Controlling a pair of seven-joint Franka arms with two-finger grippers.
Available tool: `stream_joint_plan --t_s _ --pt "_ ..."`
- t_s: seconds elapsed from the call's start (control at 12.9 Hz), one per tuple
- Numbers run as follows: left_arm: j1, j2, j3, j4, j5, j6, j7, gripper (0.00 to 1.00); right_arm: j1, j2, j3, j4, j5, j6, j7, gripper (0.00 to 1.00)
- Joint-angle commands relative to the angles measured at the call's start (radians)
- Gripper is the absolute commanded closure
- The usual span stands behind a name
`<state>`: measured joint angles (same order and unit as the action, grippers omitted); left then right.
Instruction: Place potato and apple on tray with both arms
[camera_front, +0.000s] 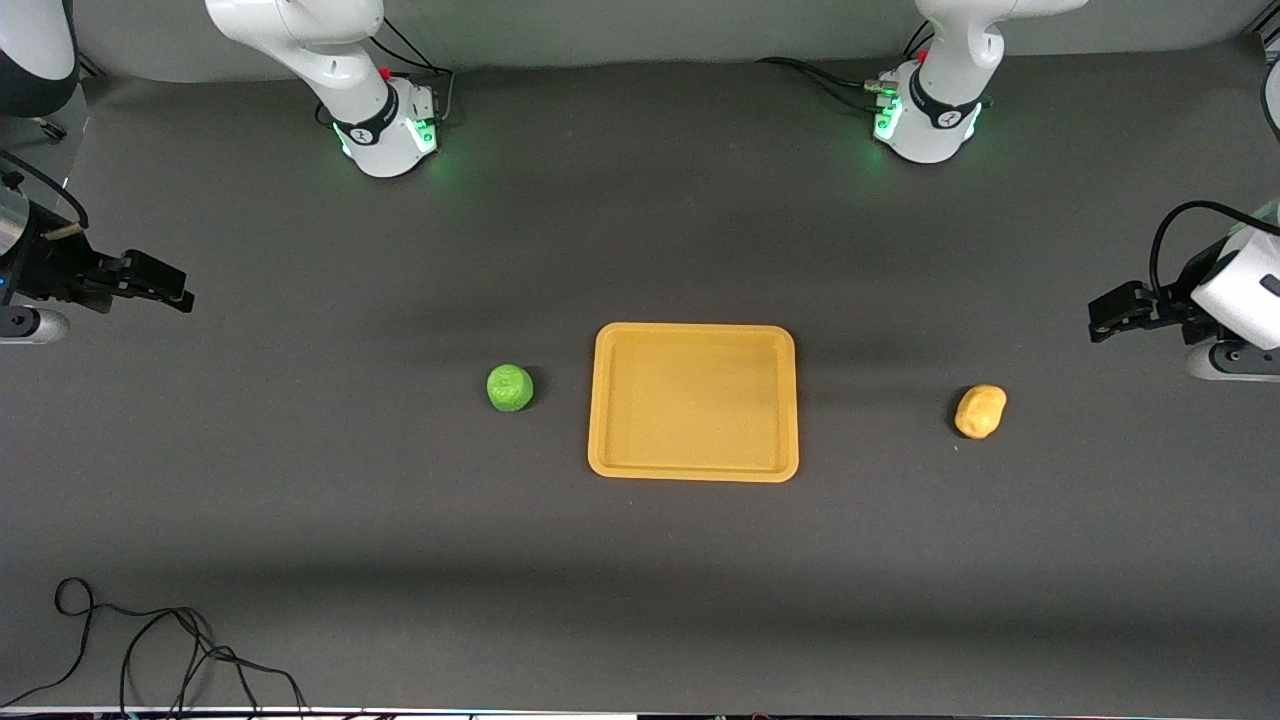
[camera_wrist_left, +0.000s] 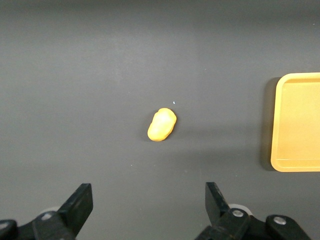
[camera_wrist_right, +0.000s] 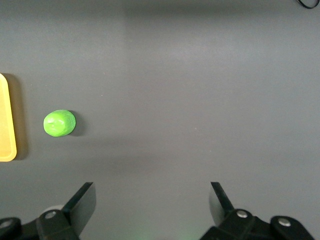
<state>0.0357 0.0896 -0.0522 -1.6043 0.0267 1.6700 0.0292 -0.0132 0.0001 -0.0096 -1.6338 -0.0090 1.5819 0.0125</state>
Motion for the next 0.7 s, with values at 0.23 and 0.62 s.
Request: stream_joint_plan --t_s 0.23,0.62 --pt "0.01 -0.022 0.002 -0.099 -0.008 0.031 -0.003 0.0 0.012 0.009 -0.013 0.025 0.018 -0.023 0.0 0.0" --pt "0.007 0.146 0.002 -0.18 -0.002 0.232 -0.003 0.0 0.012 0.008 -0.013 0.017 0.018 -0.022 -0.002 0.0"
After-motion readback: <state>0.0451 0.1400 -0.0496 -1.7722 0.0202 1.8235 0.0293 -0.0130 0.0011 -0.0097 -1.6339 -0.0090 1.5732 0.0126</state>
